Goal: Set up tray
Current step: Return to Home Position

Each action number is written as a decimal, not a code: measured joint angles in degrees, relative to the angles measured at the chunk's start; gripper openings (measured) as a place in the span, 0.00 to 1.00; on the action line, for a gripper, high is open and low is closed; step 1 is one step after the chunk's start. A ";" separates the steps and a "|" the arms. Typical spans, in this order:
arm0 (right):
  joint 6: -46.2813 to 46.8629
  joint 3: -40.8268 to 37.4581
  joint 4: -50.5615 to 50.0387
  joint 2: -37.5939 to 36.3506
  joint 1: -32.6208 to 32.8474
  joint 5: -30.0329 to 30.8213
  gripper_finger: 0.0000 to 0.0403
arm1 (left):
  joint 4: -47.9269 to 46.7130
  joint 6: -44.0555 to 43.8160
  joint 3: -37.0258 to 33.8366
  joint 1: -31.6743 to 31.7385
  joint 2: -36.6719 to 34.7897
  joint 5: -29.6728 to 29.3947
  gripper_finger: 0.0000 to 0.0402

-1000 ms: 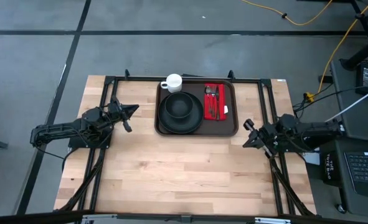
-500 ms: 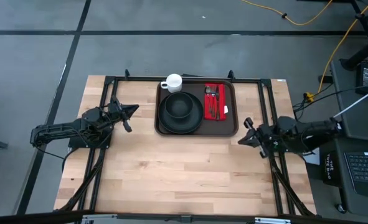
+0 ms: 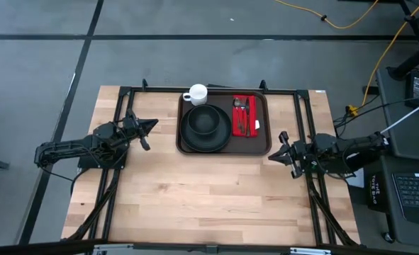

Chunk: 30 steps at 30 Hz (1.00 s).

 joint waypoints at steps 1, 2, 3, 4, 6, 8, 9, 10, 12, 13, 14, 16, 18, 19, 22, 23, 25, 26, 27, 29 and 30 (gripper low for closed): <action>0.02 0.00 -0.08 0.03 0.01 0.00 0.06 | 0.00 -0.01 0.00 0.00 0.00 0.00 0.01; 0.07 0.00 -0.02 0.01 0.02 -0.01 0.06 | 0.00 -0.02 0.00 0.00 0.00 0.00 0.01; 0.21 0.00 0.06 0.01 -0.01 -0.06 0.06 | 0.00 -0.02 0.00 0.00 0.00 0.00 0.01; 0.23 0.00 0.08 0.01 -0.01 -0.30 0.06 | 0.00 -0.02 0.00 0.00 0.00 0.00 0.01; -0.03 0.00 0.34 0.01 -0.01 -1.06 0.06 | 0.00 0.01 0.00 0.00 0.00 0.00 0.01; -0.09 0.00 0.34 0.01 -0.01 -1.62 0.06 | 0.00 -0.01 0.00 0.00 0.00 0.00 0.01; -0.07 0.00 0.34 0.01 -0.01 -1.60 0.06 | 0.00 -0.01 0.00 0.00 0.00 -0.01 0.01; -0.04 0.00 0.34 0.01 -0.01 -1.57 0.06 | 0.00 -0.02 0.00 0.00 0.00 -0.02 0.01; 0.24 0.00 0.34 0.01 -0.01 -1.56 0.06 | 0.00 0.00 0.00 0.00 0.00 -0.02 0.01; 0.75 0.00 0.34 0.01 -0.01 -1.55 0.06 | 0.00 0.00 0.00 0.00 0.00 -0.02 0.01; 1.67 0.00 0.34 0.01 -0.01 -1.55 0.06 | 0.00 -0.02 0.00 0.02 0.00 -0.02 0.01; 3.13 0.00 0.32 0.01 -0.01 -1.55 0.06 | 0.00 0.01 0.00 0.00 0.00 -0.02 0.01; 3.48 0.00 0.32 0.01 -0.01 -1.53 0.06 | 0.00 -0.02 0.00 0.00 0.00 -0.02 0.01; 3.42 0.00 0.33 0.01 -0.01 -1.53 0.06 | 0.00 -0.01 -0.01 0.00 0.00 -0.02 0.01; 3.15 0.00 0.32 0.01 -0.01 -1.53 0.06 | 0.00 -0.01 -0.02 0.00 0.02 -0.02 0.01; 3.33 0.00 0.32 0.01 -0.01 -1.53 0.06 | 0.00 0.01 0.00 0.00 0.02 -0.02 0.01; 3.40 0.00 0.32 0.01 -0.01 -1.53 0.06 | 0.00 0.01 0.00 0.00 0.02 -0.02 0.01; 3.21 0.00 0.32 0.01 -0.01 -1.53 0.06 | 0.00 -0.01 -0.01 0.01 0.02 -0.02 0.01; 3.13 0.00 0.32 0.01 -0.01 -1.53 0.06 | 0.00 -0.02 -0.02 0.01 0.02 -0.03 0.01; 3.32 0.00 0.32 0.03 -0.01 -1.53 0.06 | 0.00 -0.01 -0.02 0.00 0.02 -0.03 0.01; 3.34 0.00 0.32 0.03 -0.01 -1.53 0.06 | 0.00 -0.01 -0.02 0.01 0.02 -0.04 0.01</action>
